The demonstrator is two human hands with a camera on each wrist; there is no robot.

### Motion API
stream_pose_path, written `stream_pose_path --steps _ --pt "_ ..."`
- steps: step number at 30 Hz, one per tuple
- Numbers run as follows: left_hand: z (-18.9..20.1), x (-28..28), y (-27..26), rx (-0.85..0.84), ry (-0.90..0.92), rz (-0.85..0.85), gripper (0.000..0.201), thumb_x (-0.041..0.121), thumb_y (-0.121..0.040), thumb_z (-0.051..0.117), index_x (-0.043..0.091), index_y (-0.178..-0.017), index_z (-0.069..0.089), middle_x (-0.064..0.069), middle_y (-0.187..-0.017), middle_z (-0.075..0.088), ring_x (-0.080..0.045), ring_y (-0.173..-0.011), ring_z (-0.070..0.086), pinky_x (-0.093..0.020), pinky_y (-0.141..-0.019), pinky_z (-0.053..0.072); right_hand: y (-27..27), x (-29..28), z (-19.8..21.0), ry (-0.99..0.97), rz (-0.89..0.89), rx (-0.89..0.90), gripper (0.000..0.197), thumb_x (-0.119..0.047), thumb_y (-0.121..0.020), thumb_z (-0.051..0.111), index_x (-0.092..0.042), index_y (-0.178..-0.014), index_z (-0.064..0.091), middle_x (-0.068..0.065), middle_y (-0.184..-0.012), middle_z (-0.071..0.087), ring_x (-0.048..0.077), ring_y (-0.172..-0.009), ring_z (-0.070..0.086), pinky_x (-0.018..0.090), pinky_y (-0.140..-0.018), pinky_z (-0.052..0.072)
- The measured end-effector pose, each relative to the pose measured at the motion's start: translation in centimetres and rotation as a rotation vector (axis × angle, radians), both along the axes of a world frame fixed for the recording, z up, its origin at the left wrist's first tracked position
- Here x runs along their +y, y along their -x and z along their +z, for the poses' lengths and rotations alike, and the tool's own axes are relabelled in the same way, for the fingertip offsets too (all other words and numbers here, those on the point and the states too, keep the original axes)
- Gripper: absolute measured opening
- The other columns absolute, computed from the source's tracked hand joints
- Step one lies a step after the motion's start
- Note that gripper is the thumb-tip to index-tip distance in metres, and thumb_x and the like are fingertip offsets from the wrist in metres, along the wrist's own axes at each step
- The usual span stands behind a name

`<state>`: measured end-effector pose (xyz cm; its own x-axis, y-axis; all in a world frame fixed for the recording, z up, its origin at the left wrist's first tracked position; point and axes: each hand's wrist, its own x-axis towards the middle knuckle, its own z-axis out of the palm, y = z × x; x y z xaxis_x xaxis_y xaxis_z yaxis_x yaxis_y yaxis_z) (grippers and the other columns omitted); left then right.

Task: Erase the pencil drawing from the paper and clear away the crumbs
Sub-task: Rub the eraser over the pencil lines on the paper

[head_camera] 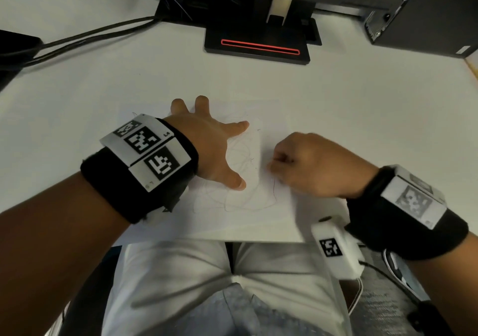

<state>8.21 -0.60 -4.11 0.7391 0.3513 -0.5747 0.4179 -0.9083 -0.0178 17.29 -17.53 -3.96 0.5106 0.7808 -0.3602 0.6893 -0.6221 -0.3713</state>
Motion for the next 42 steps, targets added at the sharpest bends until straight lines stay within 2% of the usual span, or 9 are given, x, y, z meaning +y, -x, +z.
stream_pose_path --steps 6,10,15,19,24,31,34,38,42 --pt "0.1 0.0 0.0 0.005 0.001 0.002 0.113 0.09 -0.058 0.06 0.065 -0.144 -0.01 -0.009 -0.148 0.005 -0.043 -0.133 0.017 -0.051 -0.095 0.047 2.0 0.0 -0.3 0.017 0.119 0.023 0.033 -0.027 -0.095 0.053 -0.005 -0.072 0.059 0.006 -0.064 0.062 0.016 -0.055 0.05 0.023 -0.05 0.037" --pt "0.2 -0.1 -0.1 0.01 -0.003 0.007 0.113 0.09 -0.059 0.06 0.065 -0.144 -0.01 -0.009 -0.15 0.004 -0.043 -0.134 0.017 -0.049 -0.091 0.045 -0.2 -0.2 0.2 -0.011 -0.028 -0.033 0.028 -0.025 -0.092 0.055 -0.005 -0.074 0.063 0.008 -0.069 0.066 0.018 -0.061 0.055 0.025 -0.051 0.039" --pt "0.3 -0.1 -0.1 0.006 -0.006 0.003 0.113 0.09 -0.058 0.06 0.065 -0.144 -0.009 -0.009 -0.148 0.008 -0.042 -0.133 0.019 -0.05 -0.093 0.047 2.4 -0.4 -0.3 0.005 0.122 0.036 0.032 -0.03 -0.095 0.054 -0.008 -0.071 0.06 0.005 -0.064 0.062 0.015 -0.056 0.051 0.025 -0.052 0.039" --pt "0.5 -0.2 0.0 0.015 -0.01 0.006 0.112 0.089 -0.06 0.06 0.065 -0.144 -0.009 -0.009 -0.149 0.007 -0.042 -0.134 0.019 -0.05 -0.093 0.046 -0.1 -0.6 0.2 -0.006 -0.055 -0.011 0.029 -0.027 -0.094 0.055 -0.006 -0.076 0.065 0.007 -0.069 0.067 0.017 -0.061 0.057 0.027 -0.052 0.041" --pt "0.4 -0.2 -0.1 0.018 -0.017 0.004 0.113 0.09 -0.058 0.06 0.066 -0.144 -0.01 -0.009 -0.149 0.006 -0.043 -0.134 0.017 -0.052 -0.094 0.047 2.1 -0.7 -0.2 0.009 0.106 0.024 0.031 -0.028 -0.095 0.053 -0.007 -0.072 0.06 0.006 -0.066 0.063 0.016 -0.058 0.054 0.025 -0.052 0.04" --pt "0.6 -0.2 -0.1 0.032 -0.017 0.012 0.113 0.09 -0.059 0.06 0.065 -0.144 -0.01 -0.01 -0.151 0.004 -0.042 -0.135 0.017 -0.053 -0.096 0.046 0.5 -0.8 0.0 -0.02 0.015 -0.048 0.029 -0.026 -0.094 0.054 -0.004 -0.077 0.063 0.008 -0.07 0.065 0.015 -0.059 0.052 0.023 -0.05 0.036" --pt "0.5 -0.2 0.0 0.029 -0.021 0.005 0.113 0.091 -0.058 0.06 0.066 -0.143 -0.01 -0.01 -0.15 0.006 -0.042 -0.134 0.017 -0.053 -0.096 0.046 1.6 -1.0 -0.3 0.007 0.105 0.015 0.032 -0.029 -0.096 0.054 -0.006 -0.075 0.062 0.005 -0.067 0.063 0.014 -0.057 0.052 0.024 -0.053 0.04" --pt "0.5 -0.2 -0.1 0.026 -0.018 0.013 0.113 0.091 -0.058 0.06 0.065 -0.144 -0.01 -0.01 -0.149 0.007 -0.042 -0.134 0.018 -0.052 -0.096 0.046 -0.2 -1.2 -0.1 -0.026 -0.012 -0.008 0.029 -0.028 -0.094 0.056 -0.01 -0.072 0.062 0.002 -0.064 0.062 0.013 -0.058 0.053 0.024 -0.052 0.037" --pt "0.5 -0.2 0.0 0.025 -0.023 0.015 0.113 0.09 -0.058 0.06 0.066 -0.143 -0.01 -0.009 -0.148 0.007 -0.041 -0.133 0.019 -0.051 -0.094 0.047 1.5 -1.3 -0.4 0.005 0.11 0.03 0.032 -0.031 -0.096 0.056 -0.012 -0.07 0.059 -0.004 -0.058 0.056 0.008 -0.052 0.048 0.021 -0.05 0.036"
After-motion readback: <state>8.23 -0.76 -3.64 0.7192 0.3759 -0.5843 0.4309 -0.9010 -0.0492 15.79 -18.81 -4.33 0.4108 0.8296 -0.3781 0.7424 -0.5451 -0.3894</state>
